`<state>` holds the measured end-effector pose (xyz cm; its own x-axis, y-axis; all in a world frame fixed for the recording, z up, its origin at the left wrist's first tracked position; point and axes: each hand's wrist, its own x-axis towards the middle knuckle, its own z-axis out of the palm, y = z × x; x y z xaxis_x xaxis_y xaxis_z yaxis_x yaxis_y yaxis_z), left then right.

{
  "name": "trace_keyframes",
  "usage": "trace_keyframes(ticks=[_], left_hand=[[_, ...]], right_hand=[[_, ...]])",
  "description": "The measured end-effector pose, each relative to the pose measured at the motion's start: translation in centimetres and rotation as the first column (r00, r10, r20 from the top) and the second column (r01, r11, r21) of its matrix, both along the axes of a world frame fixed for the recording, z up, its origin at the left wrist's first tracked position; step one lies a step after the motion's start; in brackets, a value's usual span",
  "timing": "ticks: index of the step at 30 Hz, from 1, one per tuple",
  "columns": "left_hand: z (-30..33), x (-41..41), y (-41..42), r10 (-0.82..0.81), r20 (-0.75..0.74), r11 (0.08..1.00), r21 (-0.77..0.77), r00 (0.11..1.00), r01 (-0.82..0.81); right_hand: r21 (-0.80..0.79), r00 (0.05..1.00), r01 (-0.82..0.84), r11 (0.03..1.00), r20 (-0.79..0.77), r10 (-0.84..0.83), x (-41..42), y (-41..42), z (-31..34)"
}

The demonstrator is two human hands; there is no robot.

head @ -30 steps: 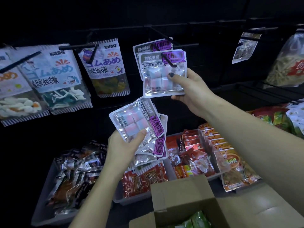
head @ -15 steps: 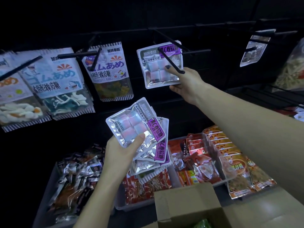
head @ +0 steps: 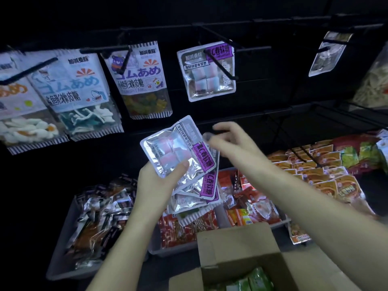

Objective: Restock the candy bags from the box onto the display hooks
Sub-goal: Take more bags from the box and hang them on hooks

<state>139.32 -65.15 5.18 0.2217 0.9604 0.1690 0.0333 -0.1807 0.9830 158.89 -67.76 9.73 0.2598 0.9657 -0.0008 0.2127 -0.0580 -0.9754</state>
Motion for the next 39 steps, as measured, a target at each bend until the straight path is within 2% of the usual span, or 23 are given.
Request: trace_keyframes(ticks=[2, 4, 8, 11, 14, 18, 22, 28, 36, 39], left_hand=[[0.0, 0.2, -0.3, -0.004, 0.021, 1.000, -0.015, 1.000, 0.005], [-0.2, 0.4, -0.6, 0.002, 0.043, 1.000, -0.025, 0.999, -0.001], [-0.7, 0.8, -1.0, 0.003, 0.089, 0.998, -0.067, 0.996, 0.003], [-0.7, 0.6, -0.9, 0.012, 0.095, 0.992, -0.123, 0.995, 0.000], [-0.5, 0.1, -0.7, -0.006, -0.028, 0.998, -0.063, 1.000, 0.004], [-1.1, -0.3, -0.1, 0.001, -0.099, 0.998, -0.057, 0.995, -0.007], [-1.4, -0.6, 0.0, 0.047, -0.084, 0.996, -0.070, 0.995, -0.053], [-0.9, -1.5, 0.6, 0.164, -0.047, 0.984, -0.060, 0.985, -0.167], [-1.1, -1.5, 0.1, 0.145, -0.080, 0.989, -0.013, 0.986, -0.146], [-1.0, -1.6, 0.0, 0.143, -0.078, 0.989, -0.009, 0.987, -0.144]], right_hand=[[0.019, 0.992, -0.048, 0.999, 0.116, 0.045, -0.8, -1.1, -0.9], [0.020, 0.988, -0.044, 0.999, 0.146, 0.041, -1.2, -1.2, -1.6], [0.026, 0.998, -0.046, 0.999, -0.041, 0.047, -1.3, -1.2, -2.3], [0.038, 0.993, -0.017, 0.999, -0.117, 0.022, -1.3, -1.0, -2.4], [0.065, 0.971, 0.059, 0.996, -0.237, -0.042, -0.8, -0.7, -2.6], [0.067, 0.928, 0.142, 0.988, -0.355, -0.109, -0.2, -0.3, -2.3], [0.120, 0.917, 0.243, 0.963, -0.352, -0.188, 1.2, -0.6, -0.6], [0.251, 0.941, 0.175, 0.952, -0.328, -0.086, 3.3, -1.2, 2.6], [0.346, 0.988, 0.120, 0.930, -0.136, -0.077, 3.6, 0.0, 5.3], [0.347, 0.986, 0.130, 0.929, -0.147, -0.083, 3.8, 0.0, 5.1]])
